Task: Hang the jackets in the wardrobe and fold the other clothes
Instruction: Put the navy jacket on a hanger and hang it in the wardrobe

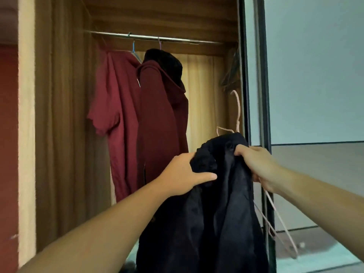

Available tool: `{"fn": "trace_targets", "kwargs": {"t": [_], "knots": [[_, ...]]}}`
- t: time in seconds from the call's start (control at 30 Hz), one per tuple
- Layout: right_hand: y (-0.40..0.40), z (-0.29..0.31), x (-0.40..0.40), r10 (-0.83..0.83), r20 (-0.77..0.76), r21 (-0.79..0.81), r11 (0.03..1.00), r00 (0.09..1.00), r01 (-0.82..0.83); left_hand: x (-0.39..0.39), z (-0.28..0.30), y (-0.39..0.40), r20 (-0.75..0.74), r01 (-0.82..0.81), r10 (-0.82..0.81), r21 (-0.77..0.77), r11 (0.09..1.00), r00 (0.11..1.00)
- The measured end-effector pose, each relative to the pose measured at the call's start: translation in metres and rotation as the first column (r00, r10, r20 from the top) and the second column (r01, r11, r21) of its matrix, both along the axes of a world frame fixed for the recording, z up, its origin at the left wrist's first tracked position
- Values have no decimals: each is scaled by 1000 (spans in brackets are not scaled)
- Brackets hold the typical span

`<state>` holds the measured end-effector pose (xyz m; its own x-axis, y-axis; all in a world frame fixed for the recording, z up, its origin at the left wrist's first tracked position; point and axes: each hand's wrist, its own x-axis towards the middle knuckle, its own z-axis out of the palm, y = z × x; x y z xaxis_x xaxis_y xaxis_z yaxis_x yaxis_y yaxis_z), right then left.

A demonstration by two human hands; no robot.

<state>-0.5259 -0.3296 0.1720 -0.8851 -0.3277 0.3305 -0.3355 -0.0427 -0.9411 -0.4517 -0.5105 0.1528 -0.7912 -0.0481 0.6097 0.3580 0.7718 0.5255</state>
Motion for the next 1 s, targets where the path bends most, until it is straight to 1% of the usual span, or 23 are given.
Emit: {"fn": "trace_targets", "kwargs": {"t": [0.07,0.13,0.2,0.3,0.37,0.43,0.47,0.53,0.6,0.63,0.67,0.73,0.8,0.83,0.9,0.93,1.0], "knots": [[19,-16,12,-19,26,51,999,999,18,18,-13,1,7,-64,64,5,998,998],[37,-34,27,-24,20,171,985,1000,20,36,-26,1,27,-97,96,42,994,995],[49,-52,43,-24,23,300,954,999,16,53,-38,-3,41,-82,78,114,990,996],[56,-80,73,-73,47,452,891,996,44,77,-57,-8,52,-77,68,213,974,996],[55,-102,90,-120,56,512,856,991,75,93,-69,-15,73,-68,51,247,967,996],[57,-124,105,-138,81,542,837,987,73,111,-82,-21,94,-58,32,279,959,995],[60,-134,114,-130,107,571,819,986,46,121,-88,-22,111,-52,20,300,953,994],[65,-149,135,-86,186,659,750,979,-59,139,-98,-19,156,-36,-17,330,943,988],[66,-163,156,-50,283,703,691,958,-171,155,-104,-8,173,-11,-47,319,948,984],[62,-171,166,-54,300,702,689,952,-182,161,-105,0,173,0,-53,293,956,984],[56,-178,174,-76,302,684,712,950,-160,167,-105,8,178,7,-55,262,965,982],[43,-193,185,-131,276,620,781,952,-73,177,-104,26,201,27,-70,210,977,977],[35,-202,188,-188,217,565,825,958,34,187,-103,41,219,27,-56,133,991,974],[36,-204,189,-212,193,539,839,958,77,191,-103,47,223,18,-33,70,997,974],[46,-201,196,-245,194,464,876,950,131,198,-107,55,229,1,9,-40,999,973],[54,-199,199,-235,207,426,895,950,129,200,-111,56,227,-20,38,-79,997,973],[70,-195,207,-201,224,336,934,954,118,204,-118,54,191,-113,139,-141,984,972]]}}
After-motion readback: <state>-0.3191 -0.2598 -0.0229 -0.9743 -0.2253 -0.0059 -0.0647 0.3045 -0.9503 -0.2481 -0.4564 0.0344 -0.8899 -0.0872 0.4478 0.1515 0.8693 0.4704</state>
